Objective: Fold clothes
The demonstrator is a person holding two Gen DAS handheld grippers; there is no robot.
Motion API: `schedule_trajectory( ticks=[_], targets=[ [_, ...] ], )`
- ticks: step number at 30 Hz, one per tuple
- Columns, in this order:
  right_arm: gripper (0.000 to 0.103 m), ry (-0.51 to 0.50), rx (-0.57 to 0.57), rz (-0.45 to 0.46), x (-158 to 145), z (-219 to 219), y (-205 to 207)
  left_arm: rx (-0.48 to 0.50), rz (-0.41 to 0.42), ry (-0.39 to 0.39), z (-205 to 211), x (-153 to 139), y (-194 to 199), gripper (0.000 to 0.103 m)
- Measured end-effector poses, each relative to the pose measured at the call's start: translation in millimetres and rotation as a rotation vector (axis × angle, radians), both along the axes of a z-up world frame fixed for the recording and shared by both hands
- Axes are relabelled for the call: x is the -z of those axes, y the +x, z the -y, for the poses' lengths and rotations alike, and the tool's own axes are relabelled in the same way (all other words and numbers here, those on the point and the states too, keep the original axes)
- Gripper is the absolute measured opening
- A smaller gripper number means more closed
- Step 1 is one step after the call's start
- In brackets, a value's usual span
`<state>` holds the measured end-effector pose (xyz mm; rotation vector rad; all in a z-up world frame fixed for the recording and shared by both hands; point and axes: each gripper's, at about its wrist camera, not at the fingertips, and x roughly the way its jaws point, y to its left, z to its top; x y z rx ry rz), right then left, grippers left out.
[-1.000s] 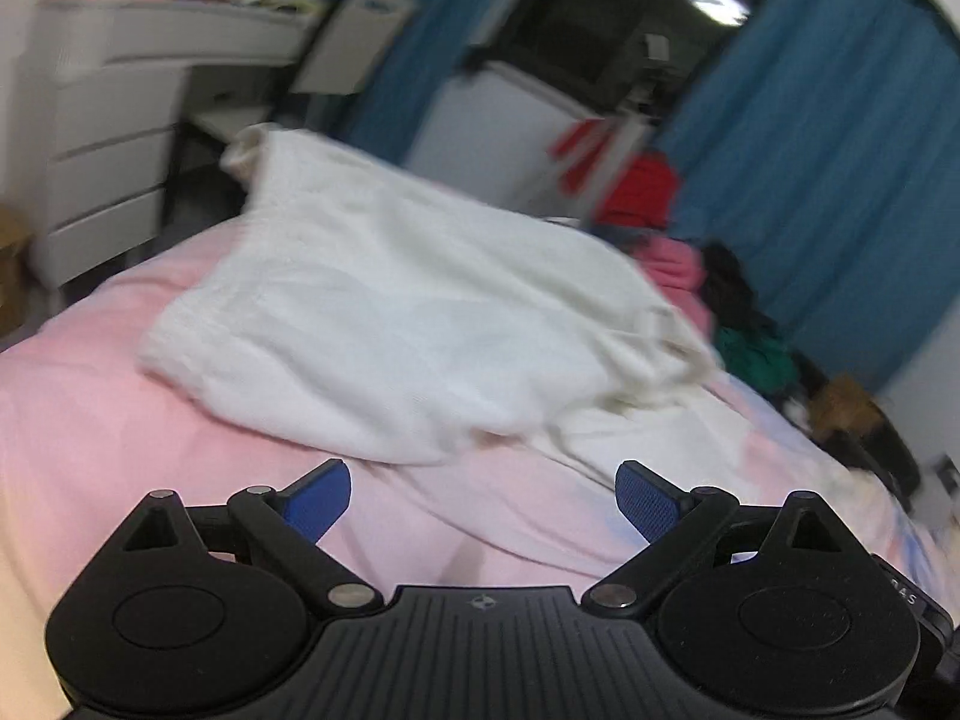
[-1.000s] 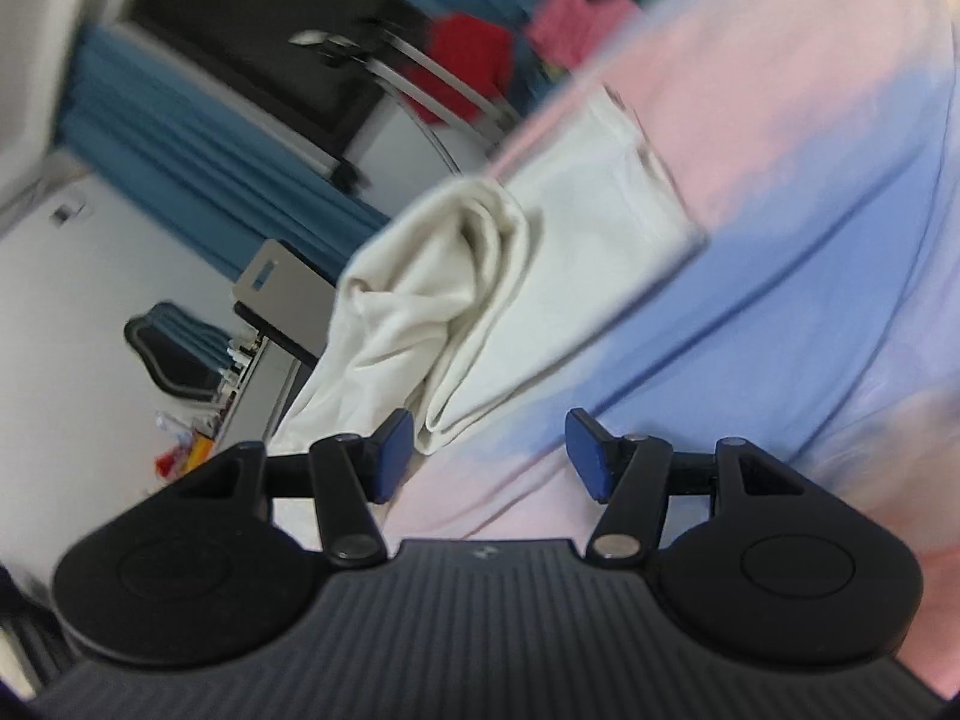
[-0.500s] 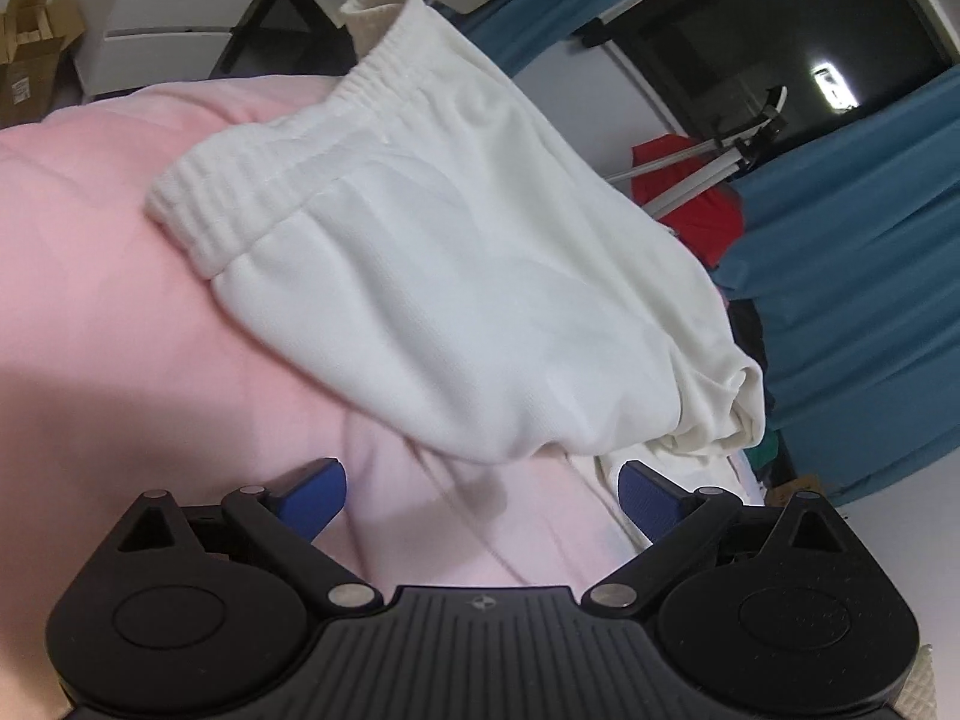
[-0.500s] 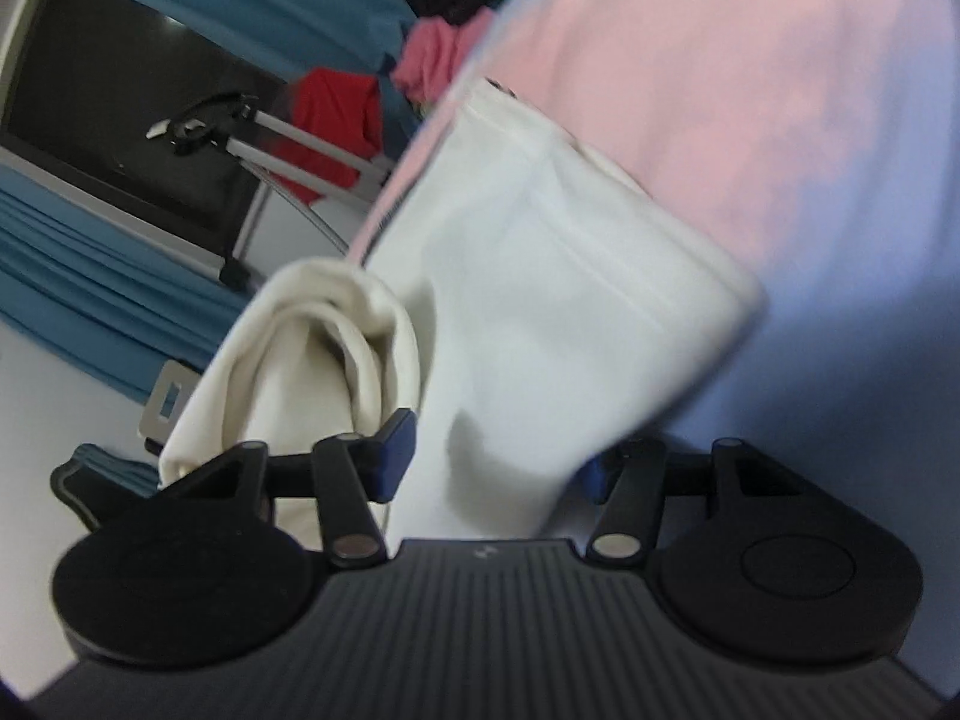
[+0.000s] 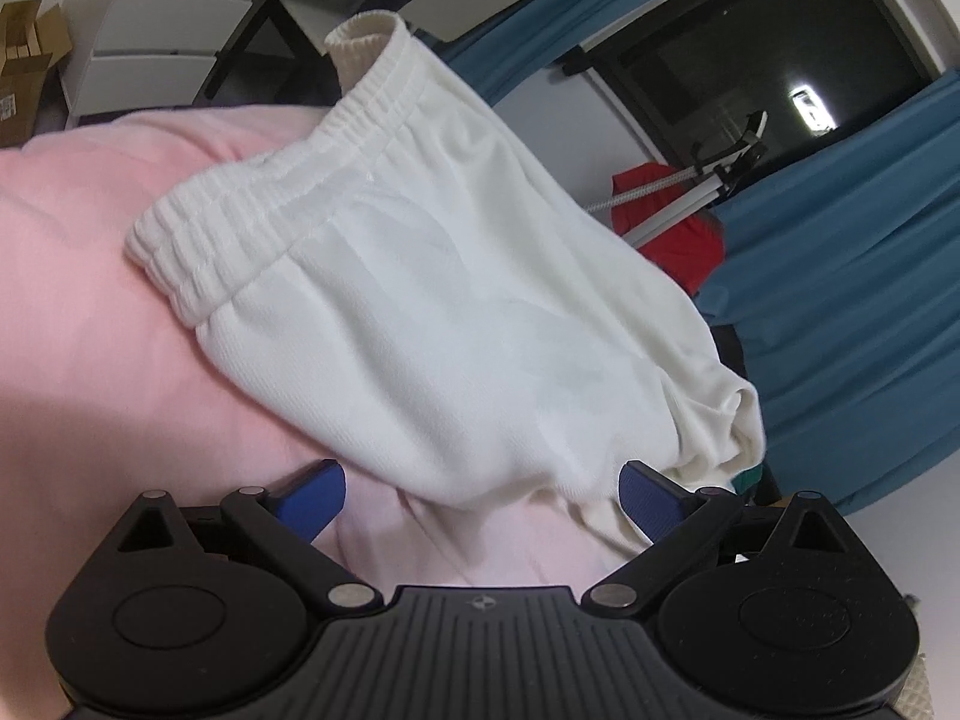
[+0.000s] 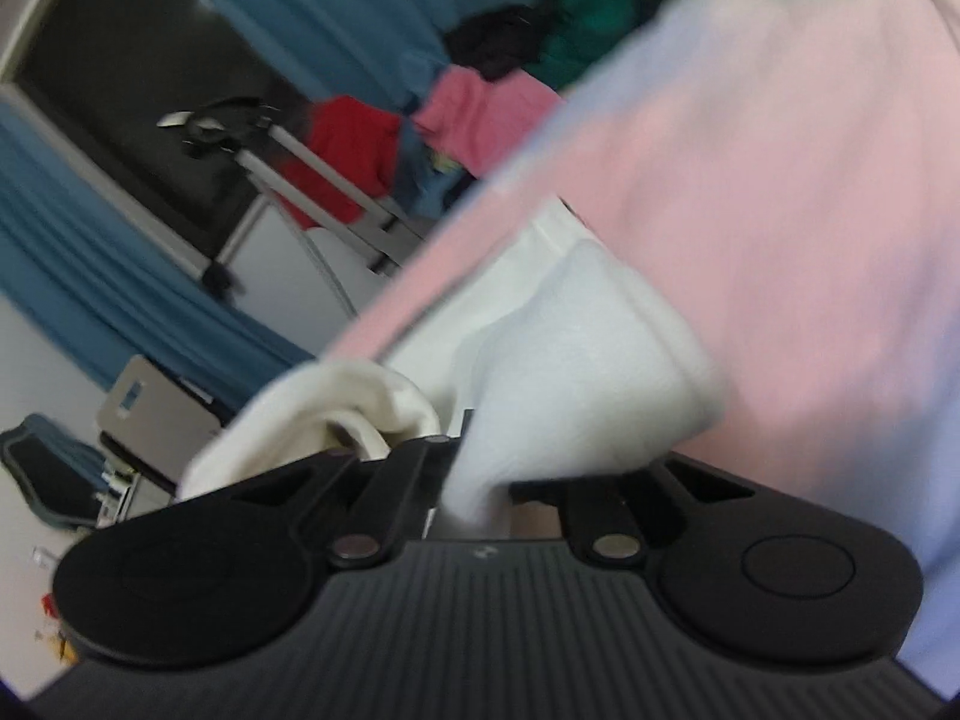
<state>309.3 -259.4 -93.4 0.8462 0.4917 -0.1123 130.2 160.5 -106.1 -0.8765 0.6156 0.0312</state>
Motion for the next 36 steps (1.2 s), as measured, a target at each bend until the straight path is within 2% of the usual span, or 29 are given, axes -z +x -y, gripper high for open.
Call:
schedule_trajectory(
  ticks=[5, 9, 13, 18, 20, 22, 25, 27, 30, 31, 33, 34, 35, 36],
  targets=[
    [0.010, -0.073, 0.088, 0.033, -37.5, 56.6, -0.2, -0.032, 0.003, 0.002, -10.8, -1.8, 5.9, 0.098],
    [0.010, -0.160, 0.180, 0.013, -51.8, 118.8, 2.2, -0.060, -0.008, -0.075, -26.6, 8.1, 15.3, 0.098],
    [0.010, -0.259, 0.292, 0.013, -59.2, 174.5, -14.6, -0.084, -0.035, -0.146, -45.5, 14.7, 34.1, 0.098],
    [0.010, -0.294, 0.504, 0.112, -70.4, 237.2, -47.3, -0.117, -0.034, -0.213, -64.4, 19.5, 40.9, 0.095],
    [0.010, -0.317, 0.579, 0.099, -59.5, 258.4, -60.1, -0.123, -0.033, -0.224, -66.8, 21.3, 41.9, 0.095],
    [0.010, -0.334, 0.636, 0.049, -39.9, 278.9, -72.7, -0.116, -0.038, -0.193, -63.7, 19.5, 44.5, 0.095],
    [0.011, -0.294, 0.624, -0.060, 10.5, 298.5, -90.8, -0.097, -0.045, -0.117, -54.3, 15.2, 47.5, 0.095],
    [0.013, -0.327, 0.590, -0.095, 34.1, 297.0, -96.9, -0.089, -0.049, -0.076, -47.9, 12.6, 48.1, 0.095],
    [0.016, -0.395, 0.540, -0.128, 43.5, 286.7, -99.6, -0.075, -0.058, -0.011, -38.4, 7.7, 49.0, 0.095],
    [0.022, -0.417, 0.514, -0.138, 40.1, 283.3, -99.7, -0.068, -0.062, 0.013, -35.2, 5.5, 49.0, 0.095],
    [0.047, -0.456, 0.441, -0.150, 29.7, 274.7, -97.2, -0.053, -0.068, 0.064, -28.4, 0.5, 48.4, 0.095],
    [0.068, -0.478, 0.402, -0.148, 22.9, 267.6, -100.3, -0.043, -0.069, 0.093, -24.6, -2.6, 47.4, 0.095],
    [0.080, -0.502, 0.371, -0.139, 16.2, 257.6, -105.8, -0.034, -0.068, 0.118, -20.9, -5.9, 45.9, 0.095],
    [0.082, -0.527, 0.344, -0.130, 8.4, 245.9, -112.6, -0.025, -0.065, 0.141, -17.3, -9.2, 44.1, 0.095]
  ],
)
